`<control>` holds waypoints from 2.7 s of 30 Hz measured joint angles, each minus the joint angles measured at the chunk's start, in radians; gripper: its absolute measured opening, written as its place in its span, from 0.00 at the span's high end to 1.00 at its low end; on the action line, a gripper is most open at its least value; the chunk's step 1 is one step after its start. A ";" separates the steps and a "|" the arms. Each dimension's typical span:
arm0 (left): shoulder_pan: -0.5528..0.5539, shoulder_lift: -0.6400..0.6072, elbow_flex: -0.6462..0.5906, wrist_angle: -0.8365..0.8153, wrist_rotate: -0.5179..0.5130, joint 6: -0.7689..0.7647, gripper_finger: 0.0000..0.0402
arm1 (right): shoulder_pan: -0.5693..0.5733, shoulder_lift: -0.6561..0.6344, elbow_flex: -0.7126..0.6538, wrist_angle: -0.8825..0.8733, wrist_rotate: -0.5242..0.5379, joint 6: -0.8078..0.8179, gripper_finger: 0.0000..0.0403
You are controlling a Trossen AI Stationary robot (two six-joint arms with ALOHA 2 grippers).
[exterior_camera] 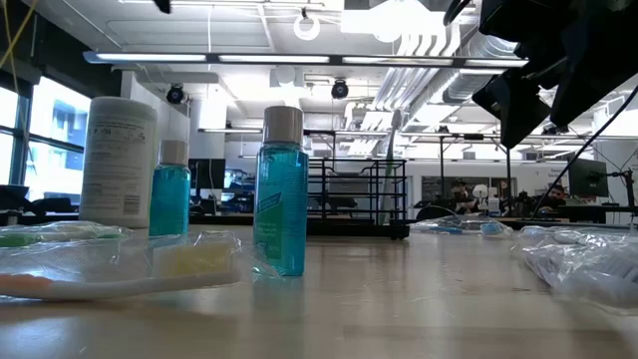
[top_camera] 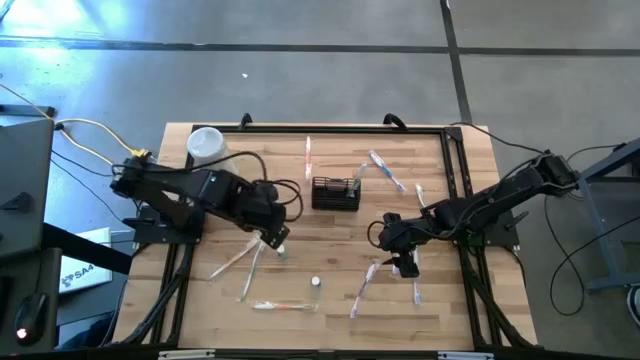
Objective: Pick & Place toothbrushing station
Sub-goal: Put the top mouthwash into the mesh organizer
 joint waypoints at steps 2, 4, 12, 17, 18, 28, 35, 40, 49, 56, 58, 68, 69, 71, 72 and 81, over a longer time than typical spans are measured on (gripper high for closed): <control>-0.001 0.049 0.035 -0.047 0.019 -0.038 0.31 | 0.000 0.000 0.000 -0.002 0.000 0.000 0.43; -0.001 0.097 0.046 -0.014 0.070 -0.024 0.31 | 0.000 0.000 0.000 -0.002 0.000 0.000 0.43; 0.000 0.250 0.078 -0.043 0.138 0.020 0.31 | 0.000 0.000 0.000 -0.006 -0.003 0.001 0.43; 0.000 0.269 0.078 -0.015 0.079 0.035 0.31 | 0.000 0.000 0.000 -0.007 -0.003 0.000 0.43; 0.000 0.271 0.078 -0.013 0.064 0.029 0.31 | 0.000 0.000 0.000 -0.007 -0.003 0.000 0.43; -0.001 0.323 0.075 -0.038 0.033 -0.037 0.31 | 0.000 0.000 0.000 -0.007 -0.004 0.000 0.43; -0.001 0.364 0.078 -0.021 0.116 -0.004 0.31 | 0.005 0.000 0.000 -0.013 -0.003 0.000 0.43; -0.001 0.375 0.078 -0.039 0.109 -0.006 0.31 | 0.027 0.000 0.000 -0.014 -0.001 -0.004 0.43; -0.001 0.387 0.076 -0.041 0.107 0.027 0.31 | 0.075 0.000 0.000 -0.007 0.001 -0.005 0.43; -0.002 0.392 0.077 -0.040 0.060 0.020 0.31 | 0.087 0.000 0.000 -0.006 0.001 -0.004 0.43; -0.002 0.398 0.077 -0.039 0.055 0.031 0.31 | 0.087 0.000 0.000 -0.006 0.010 -0.003 0.43; 0.000 0.394 0.077 -0.040 0.025 0.083 0.31 | 0.086 0.000 0.000 -0.006 0.027 0.000 0.43; 0.000 0.393 0.077 -0.041 0.025 0.088 0.31 | 0.086 0.000 0.000 -0.006 0.027 0.000 0.43; -0.001 0.394 0.077 -0.039 0.025 0.100 0.31 | 0.086 0.000 0.000 -0.006 0.027 0.000 0.43; -0.001 0.394 0.077 -0.039 0.025 0.104 0.31 | 0.086 0.000 0.000 -0.006 0.027 0.000 0.43; 0.000 0.361 0.057 -0.029 0.009 0.132 0.31 | 0.086 0.000 0.000 -0.006 0.027 0.000 0.43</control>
